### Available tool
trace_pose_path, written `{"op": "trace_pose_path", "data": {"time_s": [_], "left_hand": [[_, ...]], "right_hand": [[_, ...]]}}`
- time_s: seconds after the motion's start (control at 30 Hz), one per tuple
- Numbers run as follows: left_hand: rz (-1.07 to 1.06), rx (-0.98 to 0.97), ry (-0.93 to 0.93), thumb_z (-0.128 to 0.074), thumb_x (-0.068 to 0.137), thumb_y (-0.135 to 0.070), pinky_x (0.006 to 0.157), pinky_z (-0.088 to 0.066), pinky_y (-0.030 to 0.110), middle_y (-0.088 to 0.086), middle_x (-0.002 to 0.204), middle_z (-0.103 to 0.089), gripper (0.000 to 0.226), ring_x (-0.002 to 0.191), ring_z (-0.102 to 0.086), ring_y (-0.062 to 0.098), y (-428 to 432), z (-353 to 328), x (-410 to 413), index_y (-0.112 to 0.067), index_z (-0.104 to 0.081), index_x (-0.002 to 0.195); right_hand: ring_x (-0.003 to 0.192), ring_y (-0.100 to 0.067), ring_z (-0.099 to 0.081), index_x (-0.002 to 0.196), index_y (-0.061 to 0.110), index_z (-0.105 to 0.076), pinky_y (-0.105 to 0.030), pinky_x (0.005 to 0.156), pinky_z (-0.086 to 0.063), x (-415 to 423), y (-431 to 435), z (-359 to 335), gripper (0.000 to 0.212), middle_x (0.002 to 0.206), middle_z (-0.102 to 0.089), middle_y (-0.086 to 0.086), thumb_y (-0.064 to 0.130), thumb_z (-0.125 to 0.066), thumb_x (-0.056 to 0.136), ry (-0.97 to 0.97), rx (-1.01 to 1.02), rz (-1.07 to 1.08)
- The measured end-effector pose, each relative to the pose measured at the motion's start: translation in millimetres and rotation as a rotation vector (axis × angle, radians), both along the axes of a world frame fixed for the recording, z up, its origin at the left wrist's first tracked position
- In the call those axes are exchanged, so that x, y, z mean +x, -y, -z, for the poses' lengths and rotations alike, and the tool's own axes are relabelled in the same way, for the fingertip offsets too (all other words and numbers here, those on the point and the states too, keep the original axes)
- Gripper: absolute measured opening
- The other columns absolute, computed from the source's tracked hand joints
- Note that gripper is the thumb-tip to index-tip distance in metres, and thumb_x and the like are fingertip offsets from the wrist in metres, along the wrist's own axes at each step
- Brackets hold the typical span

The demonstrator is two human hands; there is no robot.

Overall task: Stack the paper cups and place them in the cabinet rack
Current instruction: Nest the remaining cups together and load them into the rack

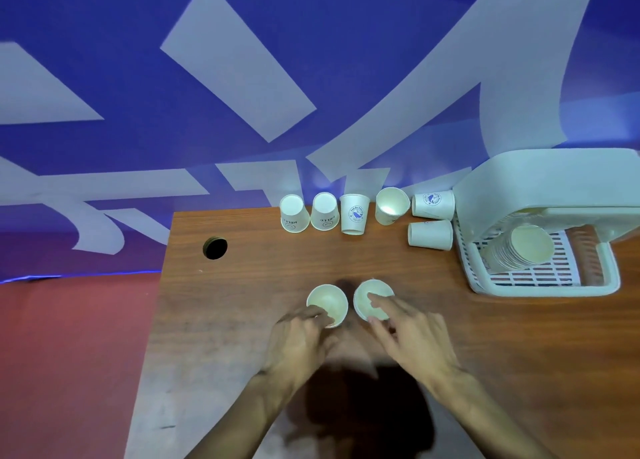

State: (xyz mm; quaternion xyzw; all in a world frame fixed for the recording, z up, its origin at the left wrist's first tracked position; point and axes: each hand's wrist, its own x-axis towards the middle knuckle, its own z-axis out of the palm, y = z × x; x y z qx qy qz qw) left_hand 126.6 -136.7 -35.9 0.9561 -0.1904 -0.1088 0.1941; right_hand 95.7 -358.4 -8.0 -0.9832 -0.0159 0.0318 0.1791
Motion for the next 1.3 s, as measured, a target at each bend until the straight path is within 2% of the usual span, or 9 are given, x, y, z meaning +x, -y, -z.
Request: {"op": "trace_pose_path", "data": {"time_s": [0.07,0.17,0.27,0.4,0.6,0.77,0.9,1.07,1.3], "left_hand": [[-0.075,-0.003,0.056,-0.064,0.07,-0.051,0.067,-0.054,0.027,-0.013,0.096,-0.07,0.033,0.083,-0.067,0.012,6.8,-11.6,1.2,-0.031,-0.073,0.094],[-0.198,-0.079,0.162,-0.062,0.078,-0.047,0.061,-0.046,0.025,-0.013,0.091,-0.069,0.021,0.075,-0.063,0.013,19.1,-32.4,13.9,-0.03,-0.07,0.089],[-0.295,-0.047,0.128,-0.054,0.087,-0.048,0.059,-0.042,0.027,-0.016,0.098,-0.065,0.021,0.076,-0.061,0.013,22.0,-44.8,45.1,-0.032,-0.066,0.093],[-0.306,-0.01,0.104,-0.053,0.091,-0.044,0.064,-0.043,0.031,-0.013,0.108,-0.063,0.026,0.089,-0.062,0.019,18.0,-37.8,98.1,-0.033,-0.062,0.112],[-0.266,0.147,0.284,-0.062,0.087,-0.033,0.062,-0.05,0.04,0.003,0.122,-0.056,0.041,0.103,-0.051,0.029,4.7,-7.7,170.6,-0.016,-0.054,0.123],[-0.223,0.146,0.085,-0.068,0.083,-0.029,0.091,-0.048,0.043,0.002,0.146,-0.039,0.062,0.127,-0.042,0.027,1.3,23.4,192.6,-0.017,-0.042,0.138],[-0.283,0.093,0.122,-0.068,0.081,-0.025,0.078,-0.051,0.041,0.004,0.132,-0.046,0.066,0.116,-0.049,0.027,3.4,24.4,184.2,-0.02,-0.041,0.141],[-0.296,-0.083,0.108,-0.073,0.078,-0.031,0.069,-0.05,0.035,0.0,0.115,-0.044,0.041,0.102,-0.05,0.02,4.3,21.3,129.0,-0.017,-0.057,0.113],[-0.425,-0.312,0.03,-0.082,0.074,-0.023,0.074,-0.043,0.032,-0.005,0.1,-0.039,0.042,0.091,-0.048,0.017,-14.0,42.6,62.8,-0.014,-0.043,0.086]], "right_hand": [[0.078,-0.006,-0.065,0.113,0.037,-0.064,-0.022,0.057,-0.043,16.5,6.3,-10.3,0.023,0.102,-0.068,0.019,0.038,-0.061,0.09,0.057,0.067,0.007],[0.082,-0.014,-0.066,0.116,0.036,-0.064,-0.033,0.063,-0.052,55.8,21.0,-10.0,0.023,0.099,-0.068,0.014,0.034,-0.059,0.093,0.075,0.117,0.029],[0.089,-0.019,-0.066,0.121,0.037,-0.06,-0.037,0.071,-0.053,94.8,31.6,-0.7,0.028,0.112,-0.067,0.012,0.034,-0.056,0.094,0.025,0.123,0.03],[0.102,-0.02,-0.064,0.125,0.036,-0.056,-0.038,0.081,-0.052,133.8,37.8,12.7,0.031,0.133,-0.056,0.014,0.033,-0.052,0.095,-0.001,0.089,0.023],[0.101,-0.033,-0.063,0.142,0.021,-0.039,-0.045,0.074,-0.052,165.6,45.8,37.1,0.054,0.151,-0.036,0.004,0.024,-0.056,0.091,-0.043,0.027,0.061],[0.097,-0.036,-0.065,0.133,0.018,-0.051,-0.045,0.073,-0.051,174.1,52.4,57.9,0.044,0.126,-0.06,-0.005,0.025,-0.057,0.091,-0.071,-0.083,0.05],[0.09,-0.031,-0.068,0.108,0.026,-0.067,-0.038,0.067,-0.047,166.7,53.5,63.3,0.02,0.104,-0.069,0.001,0.032,-0.055,0.094,-0.008,-0.122,0.028],[0.079,-0.025,-0.069,0.1,0.029,-0.07,-0.032,0.057,-0.045,130.7,50.5,65.1,0.015,0.096,-0.071,0.006,0.035,-0.059,0.092,0.022,-0.07,-0.002],[0.076,-0.02,-0.069,0.097,0.029,-0.07,-0.033,0.059,-0.051,109.6,50.7,57.5,0.013,0.087,-0.071,0.008,0.03,-0.066,0.085,0.026,0.013,0.051]]}}
